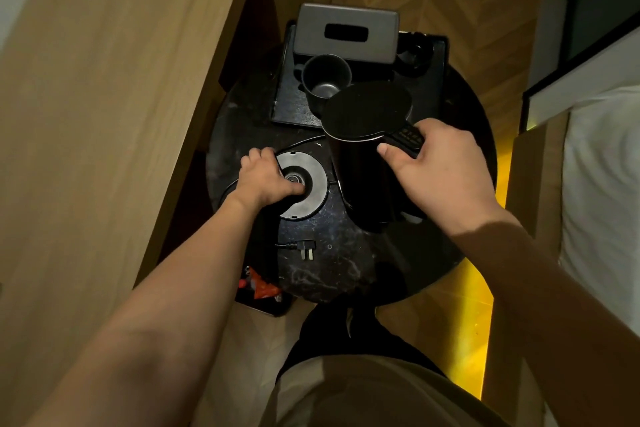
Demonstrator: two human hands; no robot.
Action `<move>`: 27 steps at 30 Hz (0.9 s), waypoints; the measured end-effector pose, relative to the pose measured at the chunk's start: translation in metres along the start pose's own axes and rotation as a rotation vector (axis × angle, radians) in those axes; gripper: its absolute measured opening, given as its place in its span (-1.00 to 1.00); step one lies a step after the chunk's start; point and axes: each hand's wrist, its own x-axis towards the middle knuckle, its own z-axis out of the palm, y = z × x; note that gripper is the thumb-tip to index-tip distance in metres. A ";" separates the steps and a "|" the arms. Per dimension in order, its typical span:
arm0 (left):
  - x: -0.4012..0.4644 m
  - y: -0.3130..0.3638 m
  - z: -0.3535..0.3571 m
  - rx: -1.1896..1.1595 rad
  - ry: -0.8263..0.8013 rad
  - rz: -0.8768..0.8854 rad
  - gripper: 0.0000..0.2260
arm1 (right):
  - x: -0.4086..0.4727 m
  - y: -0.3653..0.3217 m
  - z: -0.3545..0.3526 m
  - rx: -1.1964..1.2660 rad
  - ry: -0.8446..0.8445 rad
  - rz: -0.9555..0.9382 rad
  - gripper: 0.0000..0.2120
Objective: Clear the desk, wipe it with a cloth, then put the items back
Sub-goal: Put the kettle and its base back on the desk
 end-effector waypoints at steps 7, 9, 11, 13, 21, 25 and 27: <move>-0.025 -0.019 -0.022 -0.139 0.095 -0.171 -0.05 | -0.002 -0.028 0.002 -0.013 0.020 -0.064 -0.68; -0.036 -0.029 -0.033 -0.117 0.167 -0.256 -0.06 | -0.002 -0.041 0.006 -0.008 0.019 -0.105 -0.69; -0.051 -0.039 -0.041 -0.079 0.248 -0.320 -0.06 | -0.004 -0.055 0.011 0.010 0.003 -0.154 -0.70; -0.068 -0.049 -0.047 -0.075 0.316 -0.381 -0.05 | -0.006 -0.069 0.017 0.037 -0.024 -0.214 -0.71; -0.175 -0.095 -0.049 -0.263 0.474 -0.774 -0.10 | -0.036 -0.130 0.044 0.191 -0.228 -0.533 -0.73; -0.238 -0.116 -0.029 -0.291 0.541 -0.959 -0.07 | -0.069 -0.157 0.060 0.257 -0.352 -0.682 -0.75; -0.268 -0.127 -0.016 -0.319 0.576 -1.037 -0.07 | -0.091 -0.171 0.068 0.266 -0.403 -0.749 -0.72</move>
